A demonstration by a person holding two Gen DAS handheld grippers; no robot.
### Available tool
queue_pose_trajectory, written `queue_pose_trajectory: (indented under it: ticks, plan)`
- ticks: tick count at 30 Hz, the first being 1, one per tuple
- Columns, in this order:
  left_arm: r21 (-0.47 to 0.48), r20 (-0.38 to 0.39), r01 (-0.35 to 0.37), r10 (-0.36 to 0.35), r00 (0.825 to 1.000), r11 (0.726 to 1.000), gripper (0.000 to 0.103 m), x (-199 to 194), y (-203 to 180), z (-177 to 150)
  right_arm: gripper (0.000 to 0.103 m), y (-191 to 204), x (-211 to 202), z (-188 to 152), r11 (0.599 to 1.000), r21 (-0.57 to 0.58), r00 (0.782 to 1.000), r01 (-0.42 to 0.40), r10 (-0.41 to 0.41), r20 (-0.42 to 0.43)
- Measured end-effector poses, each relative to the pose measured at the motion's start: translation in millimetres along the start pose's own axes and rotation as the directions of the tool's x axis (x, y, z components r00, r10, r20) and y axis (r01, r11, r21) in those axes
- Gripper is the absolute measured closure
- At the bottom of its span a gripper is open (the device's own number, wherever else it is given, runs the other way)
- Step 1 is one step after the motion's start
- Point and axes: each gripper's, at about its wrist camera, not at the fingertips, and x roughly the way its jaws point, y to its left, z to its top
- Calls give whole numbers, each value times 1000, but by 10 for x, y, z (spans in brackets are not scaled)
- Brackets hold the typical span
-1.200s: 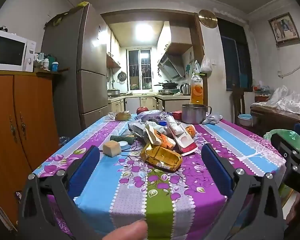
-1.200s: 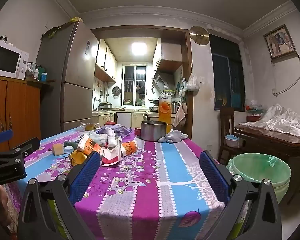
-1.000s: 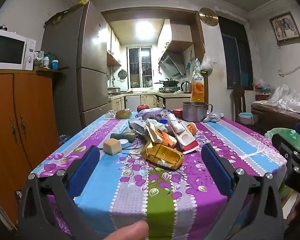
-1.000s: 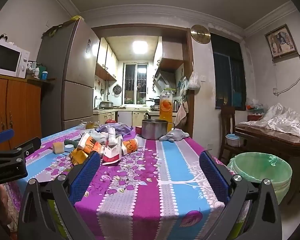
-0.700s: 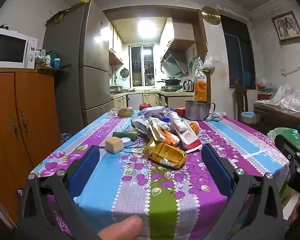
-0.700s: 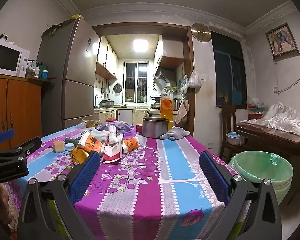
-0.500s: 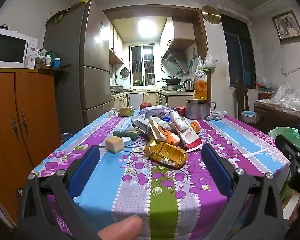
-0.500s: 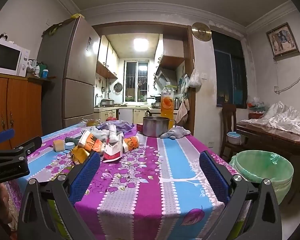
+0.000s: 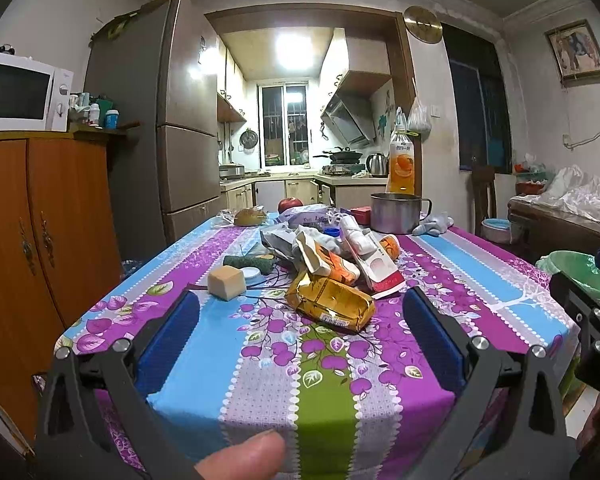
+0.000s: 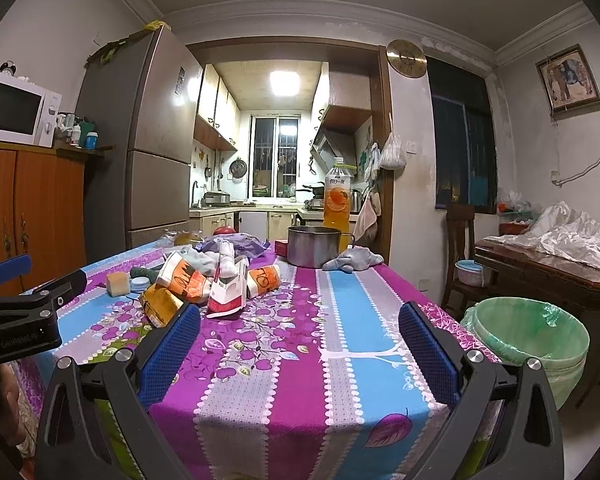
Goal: Collect trash
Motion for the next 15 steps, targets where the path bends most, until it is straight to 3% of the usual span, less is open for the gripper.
queue_pose_trajectory:
  ticks: [15]
  plan:
    - [-4,-19,4,-4,1000,1000,5,86,13,-22,4,17,61,-26,1000,-6,1000,-3,3,-16]
